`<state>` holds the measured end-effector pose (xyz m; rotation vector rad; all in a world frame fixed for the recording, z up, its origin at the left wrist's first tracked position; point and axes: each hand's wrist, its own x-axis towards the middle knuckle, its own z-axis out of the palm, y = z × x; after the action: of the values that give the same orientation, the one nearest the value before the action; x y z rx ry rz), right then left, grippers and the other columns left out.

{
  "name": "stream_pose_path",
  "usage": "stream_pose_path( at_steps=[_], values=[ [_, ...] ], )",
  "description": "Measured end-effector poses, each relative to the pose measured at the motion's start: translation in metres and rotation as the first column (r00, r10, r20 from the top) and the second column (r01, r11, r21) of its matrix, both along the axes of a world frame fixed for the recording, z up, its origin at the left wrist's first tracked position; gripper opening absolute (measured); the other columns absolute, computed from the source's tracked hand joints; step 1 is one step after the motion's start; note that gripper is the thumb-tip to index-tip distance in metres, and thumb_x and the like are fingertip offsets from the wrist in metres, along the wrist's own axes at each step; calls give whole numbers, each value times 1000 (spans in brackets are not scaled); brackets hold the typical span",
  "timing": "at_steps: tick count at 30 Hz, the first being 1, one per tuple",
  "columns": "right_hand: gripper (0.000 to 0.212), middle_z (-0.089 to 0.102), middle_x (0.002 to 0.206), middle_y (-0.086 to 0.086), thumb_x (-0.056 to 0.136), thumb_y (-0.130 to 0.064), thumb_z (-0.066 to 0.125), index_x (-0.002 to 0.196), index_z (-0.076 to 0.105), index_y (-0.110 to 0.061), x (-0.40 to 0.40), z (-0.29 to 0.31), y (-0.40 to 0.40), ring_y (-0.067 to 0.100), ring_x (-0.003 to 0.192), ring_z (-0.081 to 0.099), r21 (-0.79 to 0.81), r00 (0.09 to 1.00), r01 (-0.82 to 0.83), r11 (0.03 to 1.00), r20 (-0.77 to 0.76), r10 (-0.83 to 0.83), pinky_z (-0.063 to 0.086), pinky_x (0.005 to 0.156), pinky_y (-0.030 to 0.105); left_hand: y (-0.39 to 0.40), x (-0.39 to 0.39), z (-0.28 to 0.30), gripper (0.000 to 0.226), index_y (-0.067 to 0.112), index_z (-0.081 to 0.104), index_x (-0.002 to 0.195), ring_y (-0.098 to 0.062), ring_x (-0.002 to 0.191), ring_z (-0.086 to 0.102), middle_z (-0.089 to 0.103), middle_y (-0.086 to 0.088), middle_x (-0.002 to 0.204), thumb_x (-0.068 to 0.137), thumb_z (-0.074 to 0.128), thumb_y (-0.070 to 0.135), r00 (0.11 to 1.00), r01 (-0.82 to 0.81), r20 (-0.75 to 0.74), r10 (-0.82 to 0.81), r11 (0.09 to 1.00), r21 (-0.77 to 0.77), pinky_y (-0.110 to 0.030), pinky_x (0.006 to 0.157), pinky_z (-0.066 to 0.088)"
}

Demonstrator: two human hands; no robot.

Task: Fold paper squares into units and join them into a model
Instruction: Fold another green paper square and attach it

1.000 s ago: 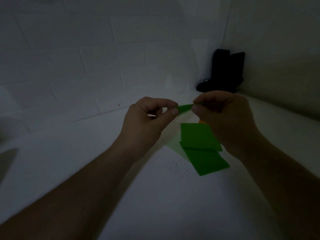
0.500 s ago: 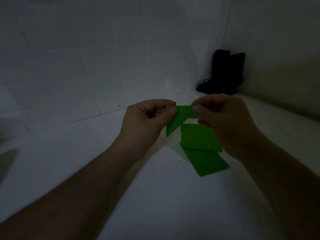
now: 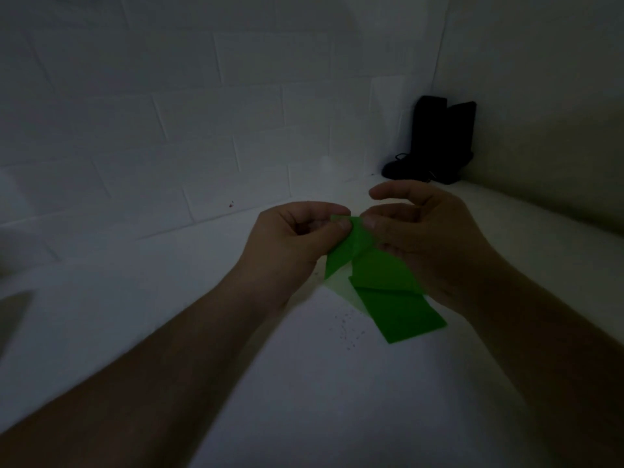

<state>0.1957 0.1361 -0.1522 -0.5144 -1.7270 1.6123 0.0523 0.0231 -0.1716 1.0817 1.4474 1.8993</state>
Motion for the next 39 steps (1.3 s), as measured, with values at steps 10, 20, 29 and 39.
stream_pose_path(
  at_steps=[10, 20, 29, 39],
  values=[
    [51, 79, 86, 8, 78, -3, 80, 123, 66, -22, 0, -1, 0, 23, 80, 77, 14, 999, -7, 1000, 38, 7, 60, 73, 36, -3, -1, -2, 8, 7, 78, 94, -20, 77, 72, 77, -18, 89, 93, 70, 6, 991, 7, -132, -15, 998, -57, -26, 70, 57],
    [51, 78, 90, 7, 84, -1, 76, 128, 63, -25, 1, -2, -1, 23, 81, 76, 41, 996, -43, 998, 78, 40, 56, 72, 33, -5, -1, -2, 9, 16, 79, 92, -44, 82, 71, 73, -25, 90, 92, 71, 20, 971, -3, -240, -18, 996, -86, -47, 77, 60],
    [63, 79, 87, -1, 83, -3, 78, 138, 56, -26, 0, -2, -3, 17, 82, 77, 190, 991, 8, 982, 132, -33, 60, 78, 34, -6, -8, -2, 5, 19, 79, 86, -46, 81, 69, 74, -18, 81, 90, 77, 21, 933, -72, -359, 18, 988, -137, -54, 78, 60],
    [63, 78, 84, 3, 80, 3, 77, 135, 59, -23, 2, 0, 3, 16, 79, 76, 105, 998, 23, 994, 50, -29, 58, 71, 23, -7, -12, 1, 11, 8, 78, 84, -34, 80, 70, 73, -27, 88, 85, 80, 19, 968, -30, -252, 4, 994, -102, -59, 86, 56]
  ],
)
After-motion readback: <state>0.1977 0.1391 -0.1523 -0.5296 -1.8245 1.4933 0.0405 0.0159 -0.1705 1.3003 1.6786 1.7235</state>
